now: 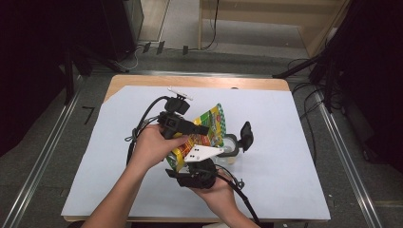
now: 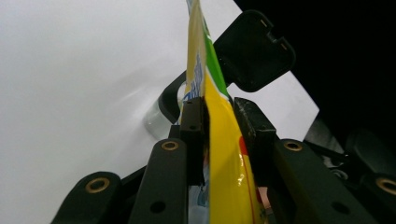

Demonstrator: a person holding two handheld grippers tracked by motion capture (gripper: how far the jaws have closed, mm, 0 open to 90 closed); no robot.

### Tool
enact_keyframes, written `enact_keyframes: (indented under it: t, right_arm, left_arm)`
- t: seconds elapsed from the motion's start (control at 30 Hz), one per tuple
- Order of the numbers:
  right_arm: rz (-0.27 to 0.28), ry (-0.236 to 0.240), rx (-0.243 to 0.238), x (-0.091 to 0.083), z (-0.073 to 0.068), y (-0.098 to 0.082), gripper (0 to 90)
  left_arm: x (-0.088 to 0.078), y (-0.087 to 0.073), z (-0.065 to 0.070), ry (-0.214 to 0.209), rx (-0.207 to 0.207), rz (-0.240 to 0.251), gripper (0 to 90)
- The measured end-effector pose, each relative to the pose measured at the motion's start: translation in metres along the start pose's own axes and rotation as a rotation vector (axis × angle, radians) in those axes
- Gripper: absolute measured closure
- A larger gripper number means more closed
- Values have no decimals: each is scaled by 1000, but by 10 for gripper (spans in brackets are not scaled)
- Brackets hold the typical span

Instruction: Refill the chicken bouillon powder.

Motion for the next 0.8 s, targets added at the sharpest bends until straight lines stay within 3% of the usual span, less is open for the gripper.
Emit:
enact_keyframes:
  t: [0.37, 0.63, 0.8]
  right_arm:
    - [24, 31, 35, -4, -3, 5, 595]
    - [29, 30, 43, -6, 0, 9, 592]
    - [26, 24, 44, -5, 1, 9, 585]
  left_arm:
    - [-2, 3, -1, -15, 4, 29, 725]
    - [-3, 6, -1, -22, 22, 70, 699]
    - [-2, 7, -2, -19, 24, 71, 701]
Point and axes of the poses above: each handheld gripper's, and its own axes: x roughly forward along the jaws, y roughly out of its top, z roughly to its right, the point moved 4 cm from there along x, roughly forward along the jaws, and after that the axes turned 2 degrees about -x, right-handed, at the moved point
